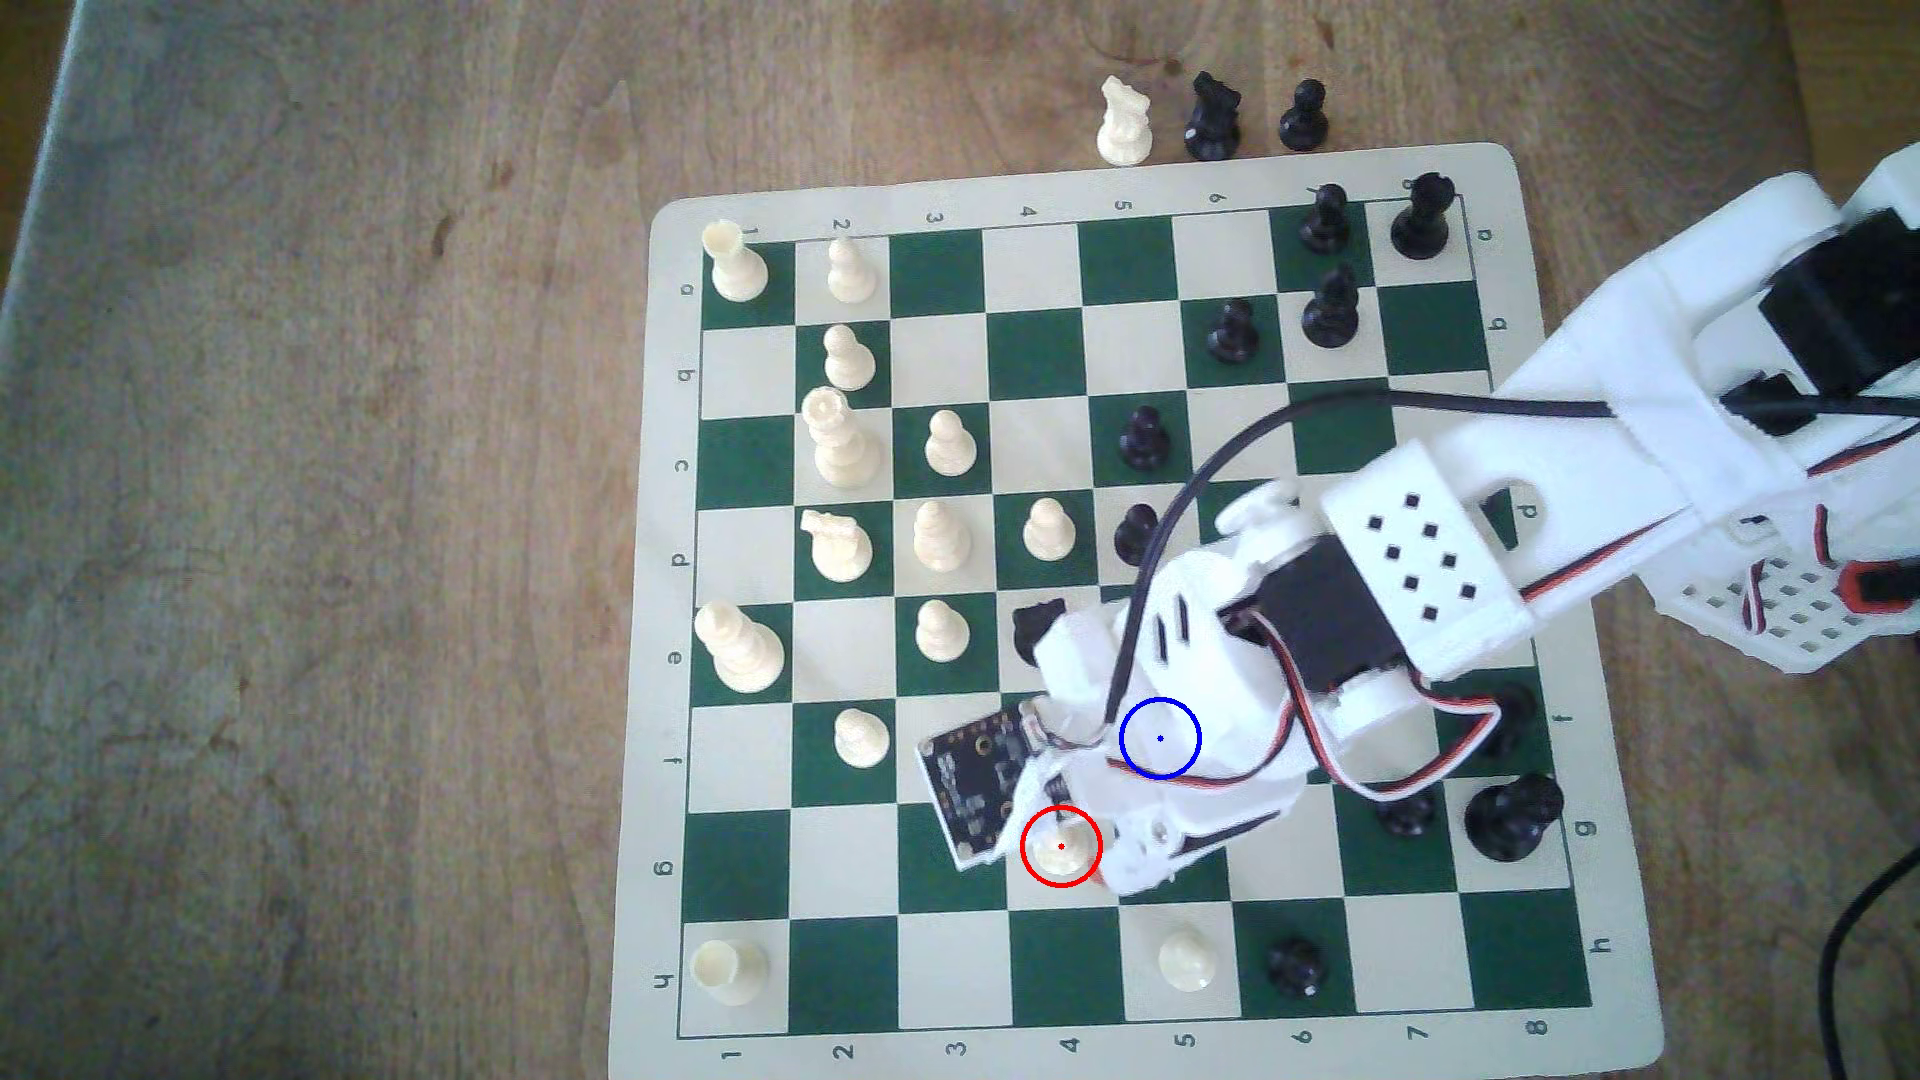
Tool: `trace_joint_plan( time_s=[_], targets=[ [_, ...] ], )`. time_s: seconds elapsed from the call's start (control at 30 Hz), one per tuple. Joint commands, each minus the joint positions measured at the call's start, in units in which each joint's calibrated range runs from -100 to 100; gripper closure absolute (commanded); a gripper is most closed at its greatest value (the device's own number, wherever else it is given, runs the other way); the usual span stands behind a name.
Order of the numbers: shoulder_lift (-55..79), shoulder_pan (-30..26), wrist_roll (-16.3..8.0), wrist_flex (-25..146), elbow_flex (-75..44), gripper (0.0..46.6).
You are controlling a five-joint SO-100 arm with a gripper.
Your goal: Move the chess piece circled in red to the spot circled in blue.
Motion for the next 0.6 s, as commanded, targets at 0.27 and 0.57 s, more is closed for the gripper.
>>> trace_joint_plan(
  time_s=[0.27, 0.57],
  targets=[
    [3.7, -0.2, 0.1, -2.1, -9.0, 33.2],
    [4.8, -0.2, 0.4, -1.6, -9.8, 37.9]
  ],
)
